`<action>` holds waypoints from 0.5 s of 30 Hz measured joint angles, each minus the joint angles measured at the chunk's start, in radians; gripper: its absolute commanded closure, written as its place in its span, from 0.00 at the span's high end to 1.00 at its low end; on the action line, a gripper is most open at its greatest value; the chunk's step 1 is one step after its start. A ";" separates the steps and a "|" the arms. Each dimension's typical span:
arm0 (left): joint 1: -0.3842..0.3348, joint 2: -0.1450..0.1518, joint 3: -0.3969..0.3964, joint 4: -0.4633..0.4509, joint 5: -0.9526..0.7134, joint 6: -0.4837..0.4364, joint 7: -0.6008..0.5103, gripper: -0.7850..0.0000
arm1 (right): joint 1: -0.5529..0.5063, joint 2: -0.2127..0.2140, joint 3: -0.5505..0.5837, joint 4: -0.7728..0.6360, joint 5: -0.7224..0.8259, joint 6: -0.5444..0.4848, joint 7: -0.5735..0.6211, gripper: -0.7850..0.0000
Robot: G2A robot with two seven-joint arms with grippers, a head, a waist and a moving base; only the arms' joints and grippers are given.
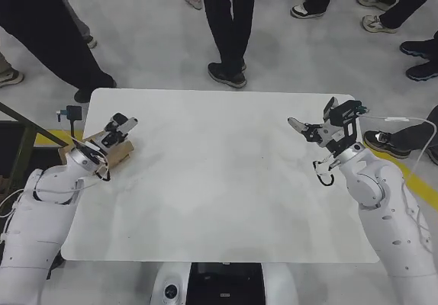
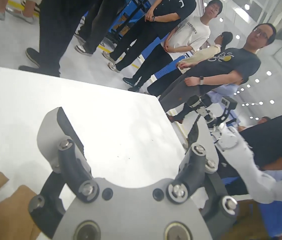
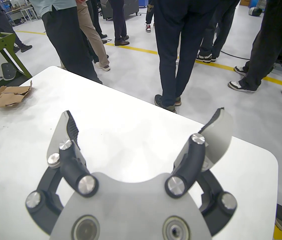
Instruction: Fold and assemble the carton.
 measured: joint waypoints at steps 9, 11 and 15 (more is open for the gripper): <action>-0.011 0.021 -0.069 0.056 -0.301 0.088 -0.329 1.00 | 0.000 0.000 0.000 0.000 0.000 0.000 0.000 1.00; -0.010 0.021 -0.068 0.056 -0.293 0.087 -0.326 1.00 | 0.000 0.000 0.000 0.000 0.000 0.000 0.000 1.00; -0.010 0.021 -0.068 0.055 -0.295 0.087 -0.326 1.00 | 0.000 0.000 0.000 0.000 0.000 0.000 0.000 1.00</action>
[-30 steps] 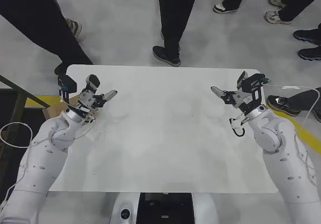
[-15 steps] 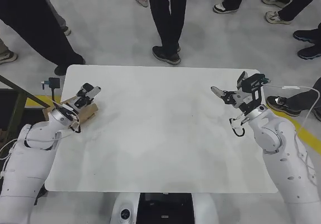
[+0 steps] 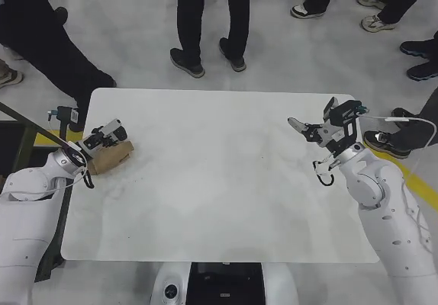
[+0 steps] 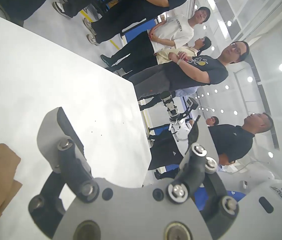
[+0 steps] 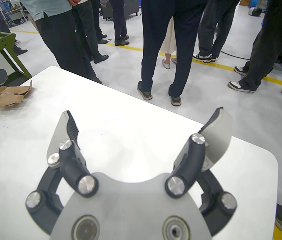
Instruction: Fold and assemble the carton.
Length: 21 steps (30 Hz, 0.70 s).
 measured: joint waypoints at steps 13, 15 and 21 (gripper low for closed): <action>0.009 -0.003 0.004 -0.017 -0.032 0.035 0.020 1.00 | 0.000 0.000 0.000 0.000 0.000 0.000 0.000 1.00; 0.014 -0.003 -0.012 -0.008 -0.059 0.040 0.024 1.00 | 0.000 0.000 0.000 0.000 0.000 0.000 0.000 1.00; 0.018 0.008 -0.102 0.082 -0.107 0.011 0.014 1.00 | 0.000 0.000 0.000 0.000 0.000 0.000 0.000 1.00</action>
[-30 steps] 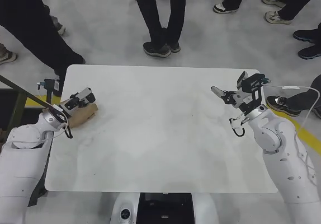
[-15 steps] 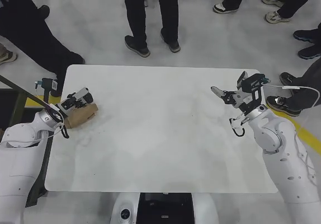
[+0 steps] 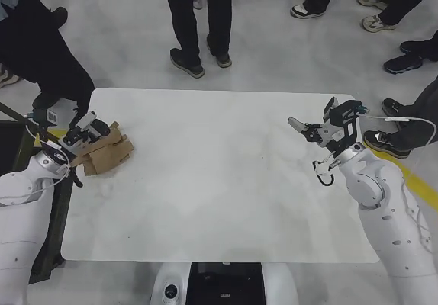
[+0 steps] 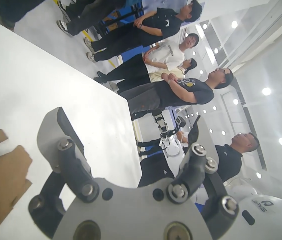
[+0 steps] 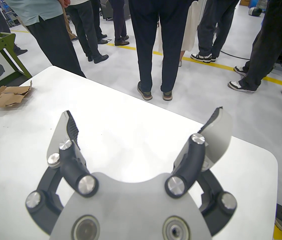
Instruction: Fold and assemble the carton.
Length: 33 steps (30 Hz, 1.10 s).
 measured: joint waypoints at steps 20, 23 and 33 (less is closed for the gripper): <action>-0.057 0.032 -0.176 0.394 0.034 -0.006 0.115 1.00 | 0.000 0.000 0.000 0.000 0.000 0.000 0.000 1.00; -0.088 0.032 -0.158 0.457 0.102 -0.006 0.169 1.00 | 0.000 0.000 0.000 0.000 0.000 0.000 0.000 1.00; -0.194 0.030 -0.073 0.652 0.275 0.037 0.204 1.00 | 0.000 0.000 0.000 0.000 0.000 0.000 0.000 1.00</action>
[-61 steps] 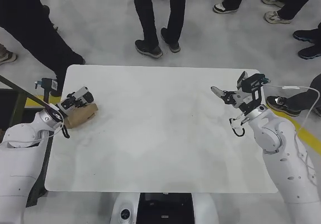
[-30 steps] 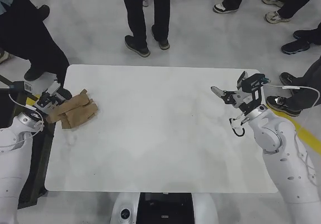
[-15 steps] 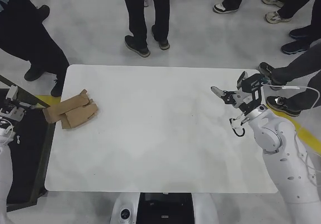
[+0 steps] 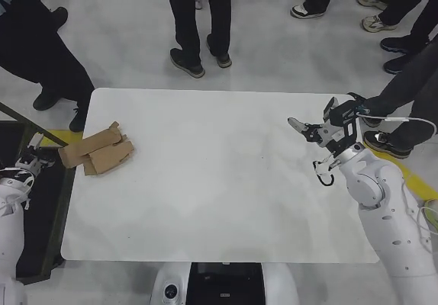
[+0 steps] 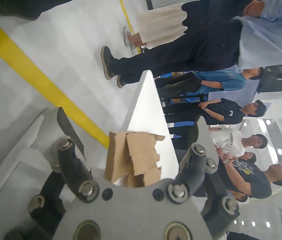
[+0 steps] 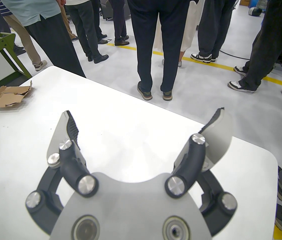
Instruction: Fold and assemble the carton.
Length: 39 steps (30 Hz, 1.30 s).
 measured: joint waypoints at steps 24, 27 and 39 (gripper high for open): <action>-0.137 -0.001 0.086 0.192 0.078 -0.139 -0.153 0.00 | 0.000 0.000 0.000 0.000 0.000 0.000 0.000 1.00; -0.148 0.000 0.089 0.207 0.079 -0.143 -0.150 0.00 | 0.000 0.000 0.000 0.000 0.000 0.000 0.000 1.00; -0.168 0.009 0.038 0.202 -0.089 -0.178 -0.271 0.00 | 0.000 0.000 0.000 0.000 0.000 0.000 0.000 1.00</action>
